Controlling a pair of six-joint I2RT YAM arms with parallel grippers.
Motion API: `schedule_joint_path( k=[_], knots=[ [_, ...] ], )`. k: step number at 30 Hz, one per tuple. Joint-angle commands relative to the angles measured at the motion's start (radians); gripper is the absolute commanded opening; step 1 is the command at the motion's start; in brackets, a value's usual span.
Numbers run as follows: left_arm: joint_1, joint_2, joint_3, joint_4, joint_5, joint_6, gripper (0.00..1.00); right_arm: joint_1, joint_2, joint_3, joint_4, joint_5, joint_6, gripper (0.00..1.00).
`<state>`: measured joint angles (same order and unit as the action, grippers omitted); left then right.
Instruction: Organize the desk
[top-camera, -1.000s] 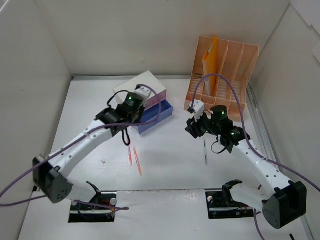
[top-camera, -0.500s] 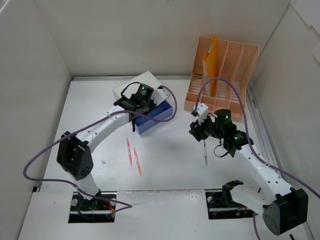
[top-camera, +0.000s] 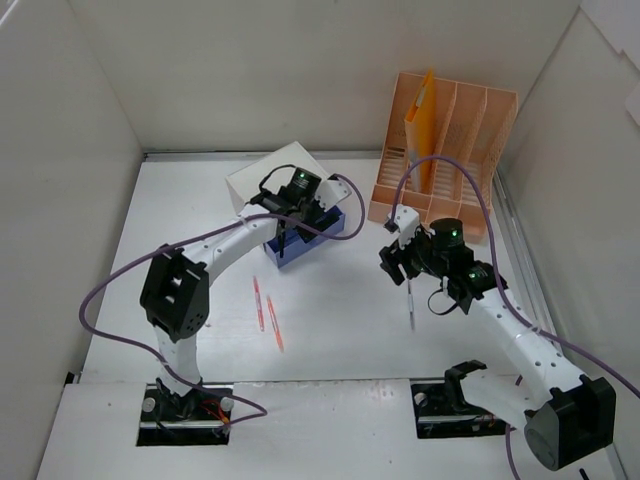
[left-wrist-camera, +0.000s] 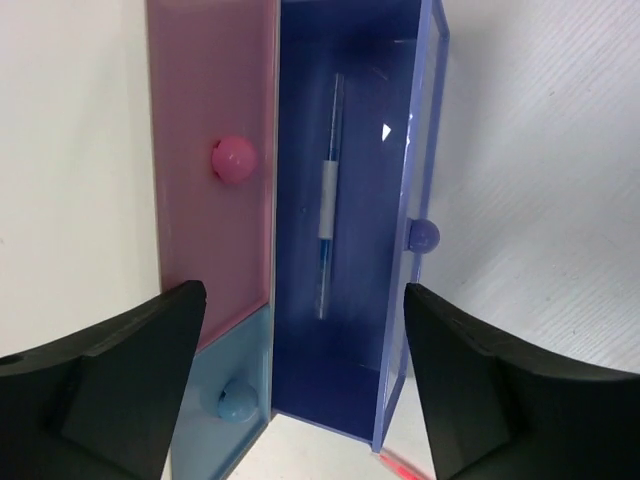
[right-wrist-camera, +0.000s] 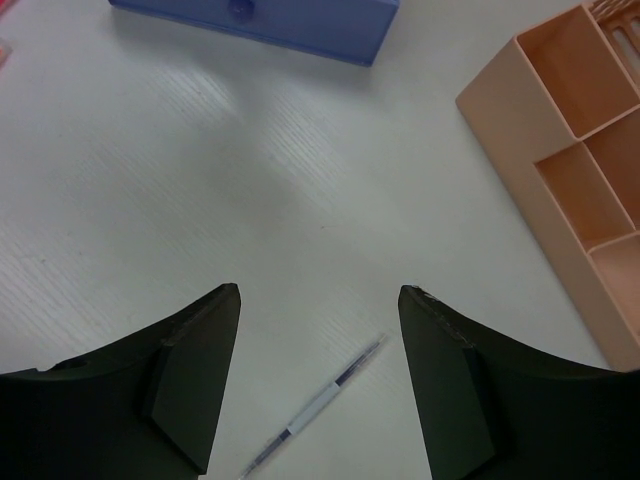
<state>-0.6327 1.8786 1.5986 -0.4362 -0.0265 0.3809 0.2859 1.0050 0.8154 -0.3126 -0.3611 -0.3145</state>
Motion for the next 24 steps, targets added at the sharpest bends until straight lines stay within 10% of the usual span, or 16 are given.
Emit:
schedule_joint_path(
  k=[1, 9, 14, 16, 17, 24],
  knots=[
    [0.008, -0.056, 0.078, 0.045, -0.024, -0.020, 0.80, -0.013, -0.002, 0.007, 0.014, 0.069, -0.005, 0.62],
    [-0.055, -0.315, 0.075, 0.010, 0.014, -0.326, 0.78, -0.042, 0.058, 0.014, -0.054, 0.246, 0.092, 0.23],
    [0.016, -0.498, -0.127, -0.062, 0.200, -0.698, 0.68, -0.051, 0.217, 0.164, -0.170, 0.212, 0.069, 0.52],
    [0.016, -0.618, -0.228, -0.001, 0.200, -0.770, 0.71, -0.062, 0.322, 0.217, -0.293, 0.185, 0.017, 0.56],
    [0.025, -0.654, -0.321, 0.016, 0.195, -0.830, 0.99, -0.071, 0.383, 0.259, -0.374, 0.138, -0.006, 0.56],
    [0.025, -0.926, -0.554, -0.010, 0.036, -1.002, 1.00, -0.108, 0.463, 0.306, -0.528, 0.154, -0.132, 0.54]
  ],
)
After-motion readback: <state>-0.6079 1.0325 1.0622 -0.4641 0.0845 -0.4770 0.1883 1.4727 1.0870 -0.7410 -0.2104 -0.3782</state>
